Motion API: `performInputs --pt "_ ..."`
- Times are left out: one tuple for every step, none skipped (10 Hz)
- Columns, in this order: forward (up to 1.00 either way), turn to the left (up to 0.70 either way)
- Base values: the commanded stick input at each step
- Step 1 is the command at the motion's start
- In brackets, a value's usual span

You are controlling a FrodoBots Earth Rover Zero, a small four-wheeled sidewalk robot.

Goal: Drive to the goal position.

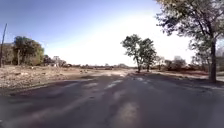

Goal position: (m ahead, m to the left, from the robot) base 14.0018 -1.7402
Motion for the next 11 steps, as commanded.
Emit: performInputs --pt "0.5 0.0" --pt "0.5 0.0" --pt "0.5 0.0" --pt "0.5 0.0" --pt "0.5 0.0" --pt "0.5 0.0" --pt "0.5 0.0" --pt "0.5 0.0" --pt "0.5 0.0" --pt "0.5 0.0" --pt "0.5 0.0"
